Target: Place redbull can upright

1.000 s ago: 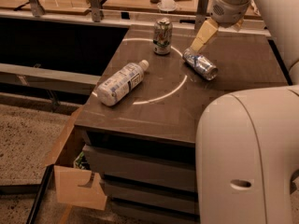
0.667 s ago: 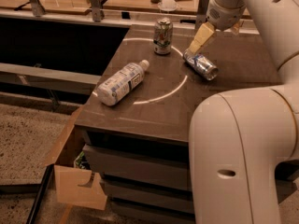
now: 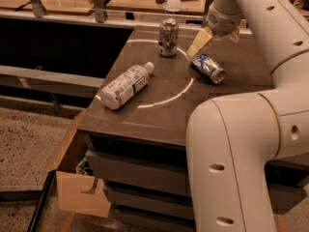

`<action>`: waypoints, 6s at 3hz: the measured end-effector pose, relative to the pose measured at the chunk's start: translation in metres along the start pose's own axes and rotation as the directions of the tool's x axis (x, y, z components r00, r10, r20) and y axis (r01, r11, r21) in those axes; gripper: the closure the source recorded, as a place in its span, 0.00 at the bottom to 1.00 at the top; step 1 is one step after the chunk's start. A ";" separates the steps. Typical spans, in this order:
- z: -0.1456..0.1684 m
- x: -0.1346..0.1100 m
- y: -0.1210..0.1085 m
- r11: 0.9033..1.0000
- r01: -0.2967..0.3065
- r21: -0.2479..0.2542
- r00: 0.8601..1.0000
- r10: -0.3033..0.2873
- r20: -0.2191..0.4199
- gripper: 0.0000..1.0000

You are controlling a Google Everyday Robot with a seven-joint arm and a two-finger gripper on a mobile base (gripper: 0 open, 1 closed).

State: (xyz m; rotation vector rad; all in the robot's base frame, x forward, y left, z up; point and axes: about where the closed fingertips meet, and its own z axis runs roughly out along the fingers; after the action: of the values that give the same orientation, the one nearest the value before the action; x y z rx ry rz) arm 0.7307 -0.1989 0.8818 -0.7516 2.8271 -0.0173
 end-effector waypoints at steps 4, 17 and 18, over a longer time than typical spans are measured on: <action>0.037 -0.012 0.020 0.992 0.058 -0.108 0.998 -0.059 -0.007 0.61; -0.097 0.024 0.102 0.904 0.375 -0.205 0.341 0.071 0.937 1.00; -0.086 0.025 0.105 0.901 0.372 -0.224 0.338 0.093 0.936 1.00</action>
Offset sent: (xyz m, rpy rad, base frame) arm -0.0016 0.0219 -0.0186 0.0785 0.1962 0.1087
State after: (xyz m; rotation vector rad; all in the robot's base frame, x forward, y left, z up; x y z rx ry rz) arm 0.6407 -0.1238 0.9533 -0.7309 1.5864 0.7657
